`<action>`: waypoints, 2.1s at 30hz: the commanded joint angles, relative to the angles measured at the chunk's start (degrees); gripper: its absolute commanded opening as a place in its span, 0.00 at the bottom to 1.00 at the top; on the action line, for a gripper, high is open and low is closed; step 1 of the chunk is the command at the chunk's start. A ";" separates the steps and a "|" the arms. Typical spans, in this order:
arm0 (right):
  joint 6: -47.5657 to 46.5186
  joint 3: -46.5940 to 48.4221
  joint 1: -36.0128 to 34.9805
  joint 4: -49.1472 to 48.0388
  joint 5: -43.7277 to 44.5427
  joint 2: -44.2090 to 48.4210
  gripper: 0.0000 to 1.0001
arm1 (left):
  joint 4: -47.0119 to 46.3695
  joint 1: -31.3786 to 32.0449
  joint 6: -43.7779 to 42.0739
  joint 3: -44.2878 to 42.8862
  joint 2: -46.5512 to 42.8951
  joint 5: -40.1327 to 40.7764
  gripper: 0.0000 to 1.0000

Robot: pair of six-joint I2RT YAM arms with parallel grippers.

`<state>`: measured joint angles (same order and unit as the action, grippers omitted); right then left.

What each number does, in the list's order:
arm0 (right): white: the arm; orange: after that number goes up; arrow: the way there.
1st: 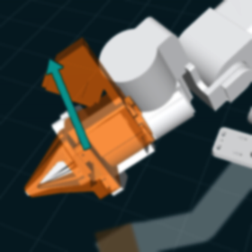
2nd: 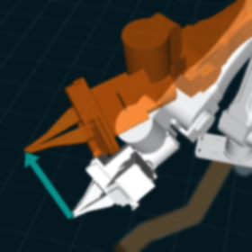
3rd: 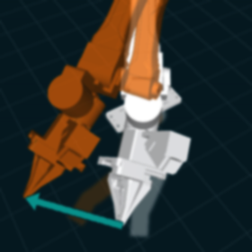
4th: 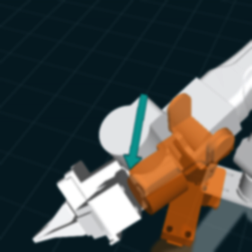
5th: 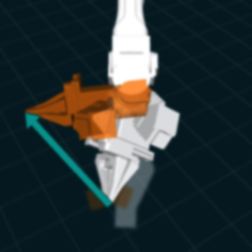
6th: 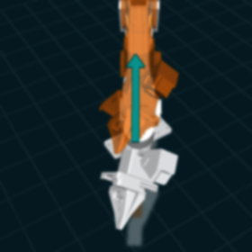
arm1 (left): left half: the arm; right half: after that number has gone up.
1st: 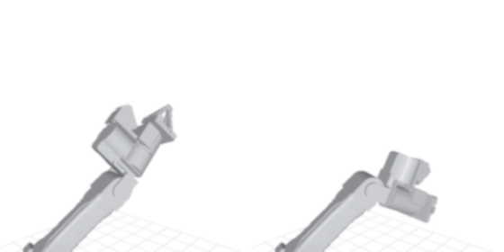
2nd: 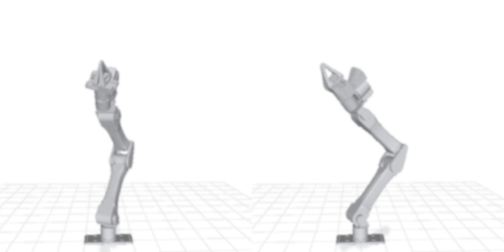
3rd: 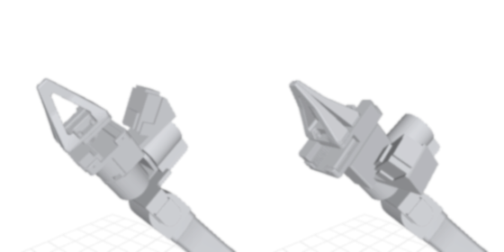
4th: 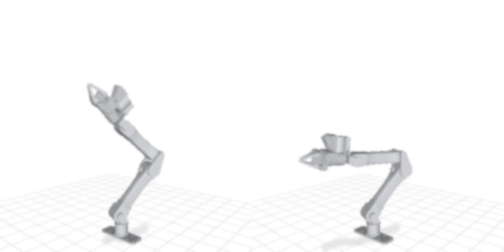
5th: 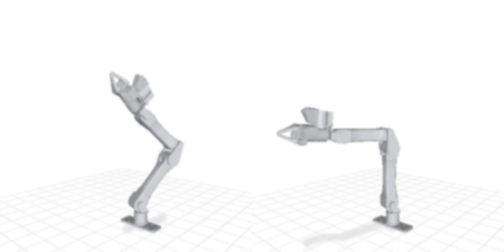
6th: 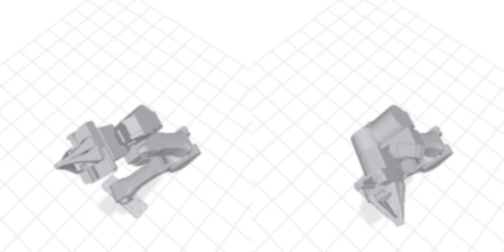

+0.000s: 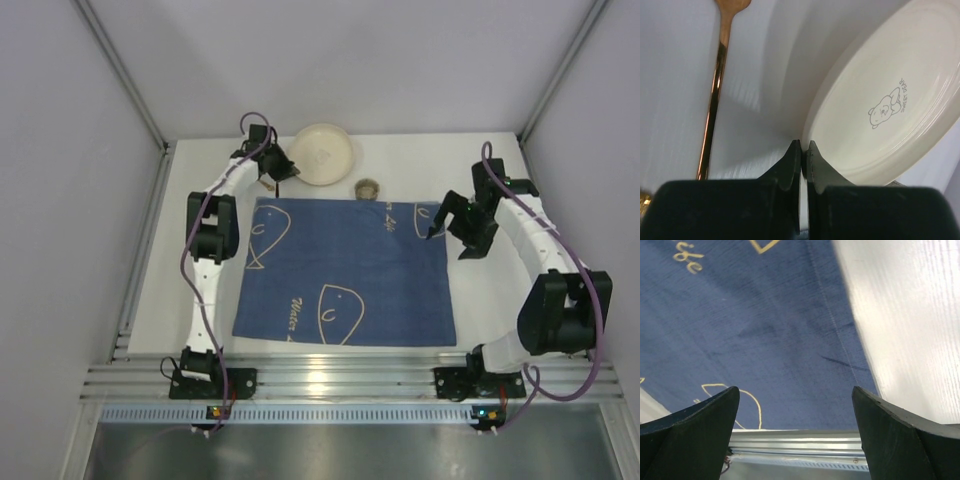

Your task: Set the dinner table for one person

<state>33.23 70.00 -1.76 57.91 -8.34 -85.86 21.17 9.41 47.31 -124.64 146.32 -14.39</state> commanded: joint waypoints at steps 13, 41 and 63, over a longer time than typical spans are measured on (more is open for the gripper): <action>-2.30 4.18 -2.55 3.44 -4.58 16.86 0.96 | 6.42 5.96 -8.19 21.44 -39.16 2.52 0.00; -7.30 2.25 -2.11 18.03 1.48 31.29 0.98 | 9.77 36.65 -5.91 32.85 -33.98 8.68 0.00; -7.66 5.84 -2.11 9.33 -3.79 17.06 0.98 | 19.97 26.98 -6.00 48.61 -43.58 21.08 0.25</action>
<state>25.65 71.59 -3.97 71.57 -10.26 -66.96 38.79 38.28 40.56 -76.73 103.63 3.73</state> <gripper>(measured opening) 0.982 0.204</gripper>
